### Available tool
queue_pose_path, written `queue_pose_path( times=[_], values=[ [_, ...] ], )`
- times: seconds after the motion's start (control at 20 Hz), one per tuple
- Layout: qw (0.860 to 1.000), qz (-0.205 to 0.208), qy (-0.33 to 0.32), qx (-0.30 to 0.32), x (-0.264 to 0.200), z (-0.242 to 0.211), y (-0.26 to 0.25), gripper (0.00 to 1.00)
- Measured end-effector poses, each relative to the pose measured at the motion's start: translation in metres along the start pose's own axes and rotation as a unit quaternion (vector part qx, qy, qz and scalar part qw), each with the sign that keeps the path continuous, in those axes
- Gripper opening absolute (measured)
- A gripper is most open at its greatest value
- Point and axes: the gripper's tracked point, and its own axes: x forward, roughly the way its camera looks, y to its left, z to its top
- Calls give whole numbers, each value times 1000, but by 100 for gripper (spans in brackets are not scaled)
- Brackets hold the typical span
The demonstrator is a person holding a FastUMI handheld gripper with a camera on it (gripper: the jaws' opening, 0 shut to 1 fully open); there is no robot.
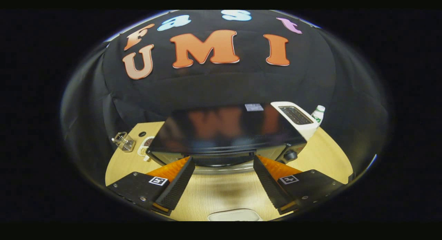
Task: Open the toaster oven, put the food inside, and close the toaster oven door.
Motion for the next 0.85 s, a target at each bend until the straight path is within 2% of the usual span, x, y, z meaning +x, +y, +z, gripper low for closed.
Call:
queue_pose_path(
  times=[0.3,0.5,0.65,0.85],
  values=[
    [994,-11,-111,0,-69,111,-22,100],
    [984,-24,-175,6,-125,160,-40,100],
    [977,-15,-214,8,-175,165,-38,100],
    [975,-14,-224,-1,-209,156,-48,100]
  ],
)
